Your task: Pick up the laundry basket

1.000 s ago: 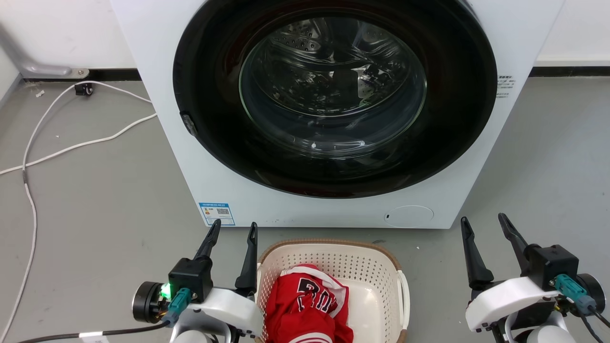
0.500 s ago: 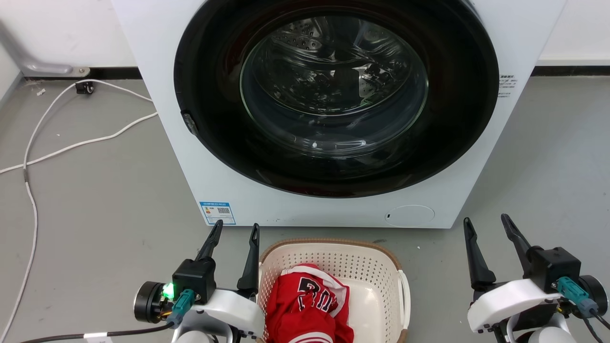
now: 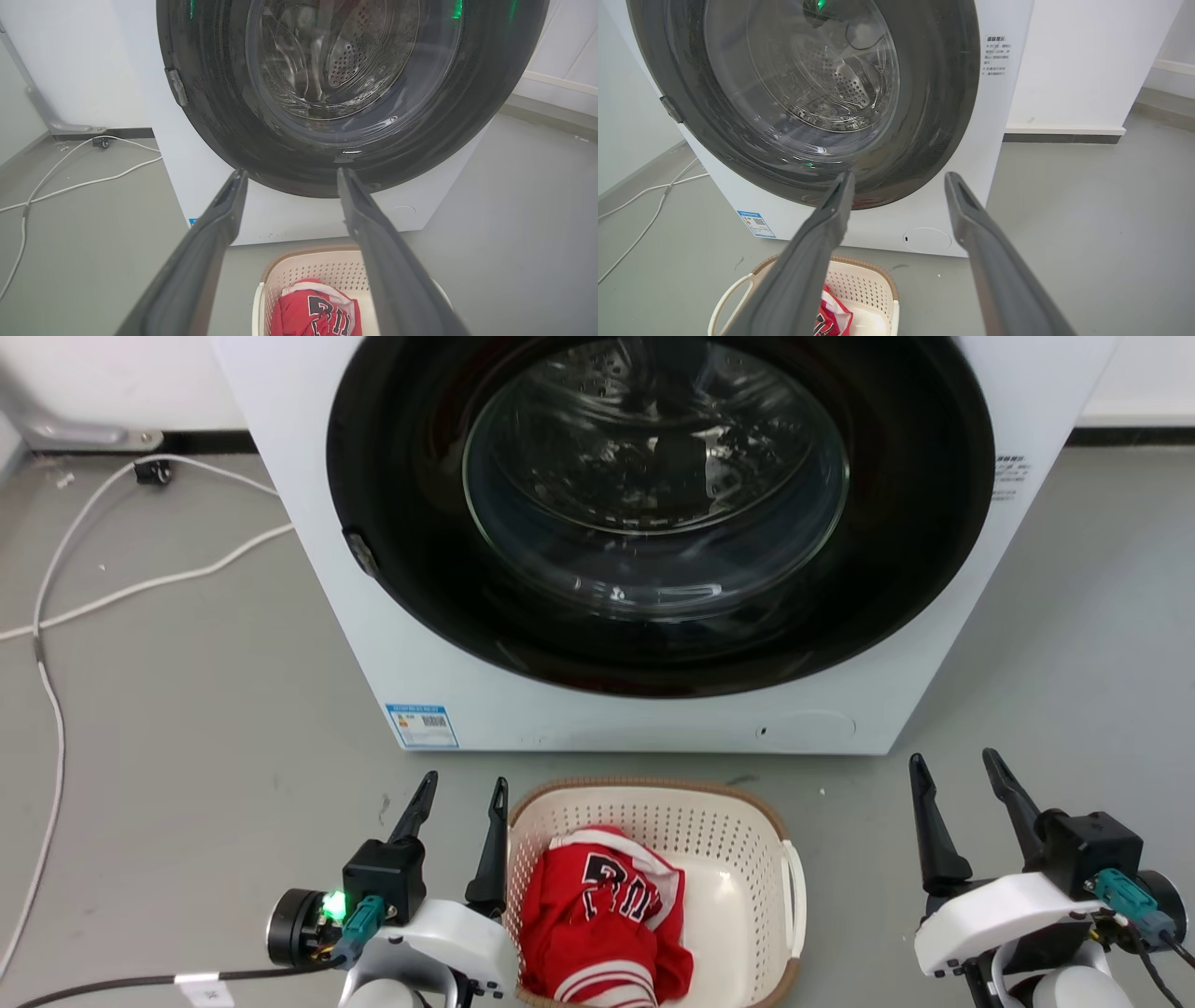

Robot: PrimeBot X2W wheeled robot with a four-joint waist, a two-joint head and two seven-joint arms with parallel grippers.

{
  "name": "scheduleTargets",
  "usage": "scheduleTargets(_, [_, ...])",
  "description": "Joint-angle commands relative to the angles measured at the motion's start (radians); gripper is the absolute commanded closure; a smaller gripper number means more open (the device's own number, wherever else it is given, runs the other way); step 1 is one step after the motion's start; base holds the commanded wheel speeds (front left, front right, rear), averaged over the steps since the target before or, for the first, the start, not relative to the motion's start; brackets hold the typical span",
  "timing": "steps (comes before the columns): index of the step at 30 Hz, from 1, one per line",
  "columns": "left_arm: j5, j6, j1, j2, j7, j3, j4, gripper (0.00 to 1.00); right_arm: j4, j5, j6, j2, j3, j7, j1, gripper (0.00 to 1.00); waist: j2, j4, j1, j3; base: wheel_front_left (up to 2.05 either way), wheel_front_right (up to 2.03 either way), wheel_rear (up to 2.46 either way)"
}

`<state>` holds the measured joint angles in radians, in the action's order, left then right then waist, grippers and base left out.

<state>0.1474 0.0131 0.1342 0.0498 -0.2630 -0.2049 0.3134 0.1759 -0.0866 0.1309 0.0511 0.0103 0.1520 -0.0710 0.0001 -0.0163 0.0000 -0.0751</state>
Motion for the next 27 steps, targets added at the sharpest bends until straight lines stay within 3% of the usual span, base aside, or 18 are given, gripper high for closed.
scheduleTargets(1, [0.008, -0.005, 0.023, 0.001, -0.003, -0.002, 0.018, 0.0, 0.009, -0.002, 0.0, -0.001, -0.004, 0.006, -0.018, 0.0, -0.0001, 0.002, 0.0, -0.033, 0.0, 0.0, 0.0])
scheduleTargets(14, [0.053, 0.001, 0.184, 0.001, -0.003, -0.028, 0.306, 0.0, 0.169, -0.02, 0.0, -0.001, -0.043, 0.031, -0.129, 0.0, -0.0001, 0.02, 0.0, -0.285, 0.0, 0.0, 0.0])
scheduleTargets(18, [0.068, 0.019, 0.285, 0.008, -0.002, -0.02, 0.452, 0.0, 0.274, -0.032, 0.0, -0.001, -0.056, 0.045, -0.191, 0.0, -0.0001, 0.029, 0.0, -0.389, 0.0, 0.0, 0.0])
scheduleTargets(27, [0.087, 0.045, 0.444, 0.029, -0.003, -0.003, 0.637, 0.0, 0.462, -0.045, 0.0, -0.001, -0.095, 0.063, -0.319, 0.0, -0.0001, 0.045, 0.0, -0.522, 0.0, 0.0, 0.0])
